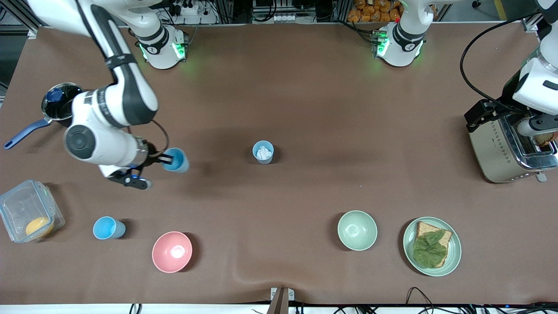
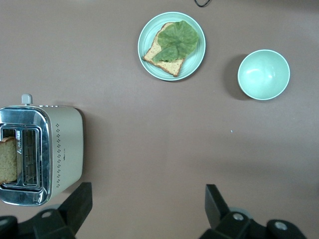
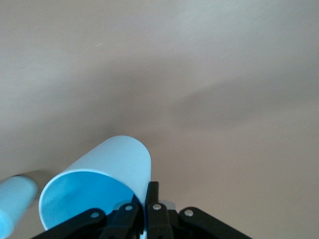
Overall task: Stack blue cups with both arms
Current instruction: 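Lift and carry the held cup over the mid-table cup, then lower the held cup into the mid-table cup and open the right gripper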
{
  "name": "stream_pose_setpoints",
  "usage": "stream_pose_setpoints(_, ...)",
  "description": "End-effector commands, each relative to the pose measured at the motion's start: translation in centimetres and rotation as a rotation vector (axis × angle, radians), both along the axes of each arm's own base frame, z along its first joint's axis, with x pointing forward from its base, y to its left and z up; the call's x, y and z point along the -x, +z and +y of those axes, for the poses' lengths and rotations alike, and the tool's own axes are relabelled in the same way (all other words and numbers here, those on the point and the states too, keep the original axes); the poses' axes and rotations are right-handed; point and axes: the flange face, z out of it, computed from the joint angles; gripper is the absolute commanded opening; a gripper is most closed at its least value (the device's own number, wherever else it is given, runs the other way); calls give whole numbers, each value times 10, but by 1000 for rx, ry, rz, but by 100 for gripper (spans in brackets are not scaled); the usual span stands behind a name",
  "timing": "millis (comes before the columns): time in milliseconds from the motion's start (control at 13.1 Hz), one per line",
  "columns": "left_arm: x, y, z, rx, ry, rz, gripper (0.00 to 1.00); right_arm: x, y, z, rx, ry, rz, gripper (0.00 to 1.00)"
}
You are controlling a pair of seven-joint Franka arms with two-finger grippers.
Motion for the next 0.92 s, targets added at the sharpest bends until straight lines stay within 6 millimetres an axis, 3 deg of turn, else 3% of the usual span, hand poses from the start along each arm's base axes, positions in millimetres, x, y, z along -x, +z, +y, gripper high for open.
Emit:
stream_pose_setpoints(0, 4, 1, -4, 16, -31, 13, 100, 6, 12, 49, -95, -113, 10, 0)
stream_pose_setpoints(153, 4, -1, -7, 16, -35, 16, 100, 14, 11, 97, -95, -186, -28, 0)
stream_pose_setpoints(382, 5, -5, -7, 19, -35, 26, 100, 26, 8, 147, -143, -276, -43, 0)
stream_pose_setpoints(611, 5, -10, -7, 17, -35, 38, 100, 40, 1, 180, -137, -309, -46, 0)
stream_pose_setpoints(840, 5, -15, -7, 16, -35, 47, 100, 52, -11, 199, -118, -326, -24, 0)
